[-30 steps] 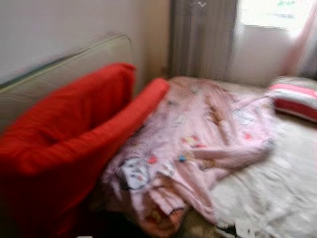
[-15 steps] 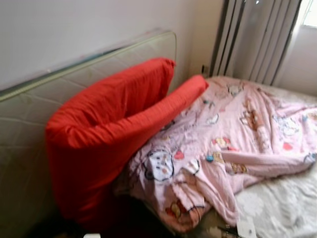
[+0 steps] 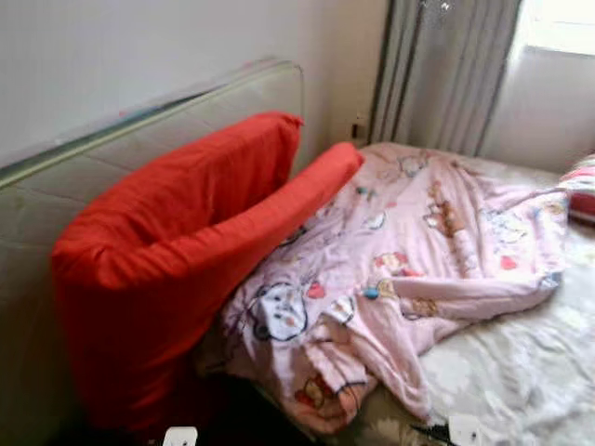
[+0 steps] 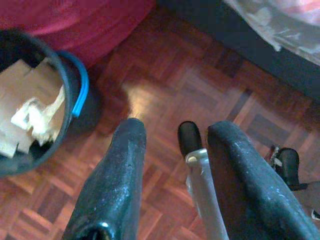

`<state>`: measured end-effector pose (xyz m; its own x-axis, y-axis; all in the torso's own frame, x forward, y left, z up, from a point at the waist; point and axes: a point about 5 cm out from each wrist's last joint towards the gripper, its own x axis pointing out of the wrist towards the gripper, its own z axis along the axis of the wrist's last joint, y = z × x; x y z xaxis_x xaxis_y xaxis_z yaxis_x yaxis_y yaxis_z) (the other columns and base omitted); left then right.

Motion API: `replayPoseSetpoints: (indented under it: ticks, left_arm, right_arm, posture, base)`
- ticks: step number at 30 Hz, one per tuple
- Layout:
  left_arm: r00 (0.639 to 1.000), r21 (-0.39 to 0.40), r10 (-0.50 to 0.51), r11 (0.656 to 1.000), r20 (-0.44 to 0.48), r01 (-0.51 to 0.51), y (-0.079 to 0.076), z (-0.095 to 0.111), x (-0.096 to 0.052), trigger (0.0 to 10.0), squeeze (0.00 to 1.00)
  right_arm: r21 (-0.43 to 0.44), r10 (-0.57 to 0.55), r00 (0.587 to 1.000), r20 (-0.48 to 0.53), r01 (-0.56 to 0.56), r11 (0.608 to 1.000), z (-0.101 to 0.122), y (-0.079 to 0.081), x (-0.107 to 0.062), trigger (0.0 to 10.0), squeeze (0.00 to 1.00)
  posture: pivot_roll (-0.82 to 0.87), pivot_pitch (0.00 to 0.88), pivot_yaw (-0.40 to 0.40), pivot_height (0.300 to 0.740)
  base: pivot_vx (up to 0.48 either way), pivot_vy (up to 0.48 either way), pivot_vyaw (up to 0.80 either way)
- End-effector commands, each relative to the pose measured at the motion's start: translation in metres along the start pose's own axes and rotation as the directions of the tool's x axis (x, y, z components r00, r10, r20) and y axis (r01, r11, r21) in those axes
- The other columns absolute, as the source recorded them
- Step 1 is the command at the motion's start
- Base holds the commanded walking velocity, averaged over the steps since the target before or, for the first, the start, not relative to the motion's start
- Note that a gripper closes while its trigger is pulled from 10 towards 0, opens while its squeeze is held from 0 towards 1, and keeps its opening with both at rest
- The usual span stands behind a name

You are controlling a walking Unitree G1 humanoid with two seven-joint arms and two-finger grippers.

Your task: Clean up the room

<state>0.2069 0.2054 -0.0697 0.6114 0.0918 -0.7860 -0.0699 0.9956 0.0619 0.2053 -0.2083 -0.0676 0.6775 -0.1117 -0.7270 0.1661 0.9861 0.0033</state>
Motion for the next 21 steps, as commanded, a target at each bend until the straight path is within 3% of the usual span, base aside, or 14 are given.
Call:
replayPoseSetpoints:
  ticks: [1, 21]
  left_arm:
    - [1.0, 0.019, 0.005, 1.0, -0.005, -0.005, 0.0043, 0.0011, -0.0001, 10.0, 0.0]
    - [1.0, 0.022, 0.002, 1.0, 0.005, -0.002, 0.0037, 0.0024, 0.0, 10.0, 0.0]
  right_arm:
    - [0.004, -0.006, 1.0, 0.009, 0.006, 1.0, -0.0011, -0.0011, -0.0007, 10.0, 0.0]
    - [0.009, 0.003, 1.0, 0.023, -0.003, 1.0, 0.001, 0.0006, -0.0003, 10.0, 0.0]
  posture:
    - [-0.06, 0.039, 0.007, 0.74]
    - [-0.06, 0.056, 0.012, 0.74]
  base:
    - [0.0, 0.0, 0.0]
    - [0.0, 0.0, 0.0]
